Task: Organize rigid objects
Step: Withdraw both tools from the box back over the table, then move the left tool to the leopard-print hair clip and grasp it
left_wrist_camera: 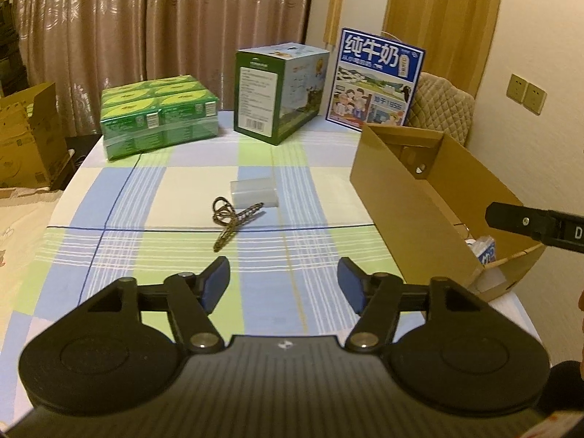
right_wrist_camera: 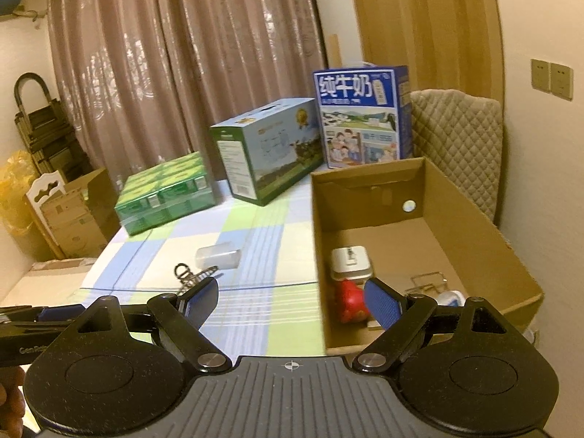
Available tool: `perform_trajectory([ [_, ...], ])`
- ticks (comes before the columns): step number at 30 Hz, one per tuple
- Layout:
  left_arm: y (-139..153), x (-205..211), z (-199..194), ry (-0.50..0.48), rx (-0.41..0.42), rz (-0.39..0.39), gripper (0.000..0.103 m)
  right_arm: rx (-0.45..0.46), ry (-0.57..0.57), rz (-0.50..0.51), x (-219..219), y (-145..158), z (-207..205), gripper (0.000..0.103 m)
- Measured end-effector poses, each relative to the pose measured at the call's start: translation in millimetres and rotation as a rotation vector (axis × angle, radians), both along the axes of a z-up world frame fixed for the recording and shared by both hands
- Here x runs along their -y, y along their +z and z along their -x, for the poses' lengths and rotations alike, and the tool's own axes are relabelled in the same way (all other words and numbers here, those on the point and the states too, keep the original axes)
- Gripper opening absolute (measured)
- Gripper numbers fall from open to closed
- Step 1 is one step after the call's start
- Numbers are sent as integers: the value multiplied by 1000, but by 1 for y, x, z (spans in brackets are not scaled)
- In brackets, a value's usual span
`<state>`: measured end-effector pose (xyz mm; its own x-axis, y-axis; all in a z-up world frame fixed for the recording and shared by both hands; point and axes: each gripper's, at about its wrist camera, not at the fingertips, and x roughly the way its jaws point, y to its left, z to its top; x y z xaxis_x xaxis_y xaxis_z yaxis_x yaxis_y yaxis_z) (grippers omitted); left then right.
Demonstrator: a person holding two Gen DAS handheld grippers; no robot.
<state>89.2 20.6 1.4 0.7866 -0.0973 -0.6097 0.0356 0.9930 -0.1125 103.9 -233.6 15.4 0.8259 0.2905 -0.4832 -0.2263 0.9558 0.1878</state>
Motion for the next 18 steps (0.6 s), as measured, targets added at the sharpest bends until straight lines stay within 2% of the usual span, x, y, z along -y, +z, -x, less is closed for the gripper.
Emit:
perform_trajectory([
  [2, -1, -6, 0, 9, 2, -2, 75, 2, 14, 1, -7, 0, 0, 84],
  [6, -3, -15, -2, 12, 6, -28, 83, 10, 32, 2, -20, -1, -4, 84],
  [13, -12, -39, -17, 44, 5, -73, 88, 22, 65, 2, -45, -3, -17, 84],
  [18, -24, -58, -35, 46, -1, -77, 89, 23, 101, 17, -68, -12, -31, 84],
])
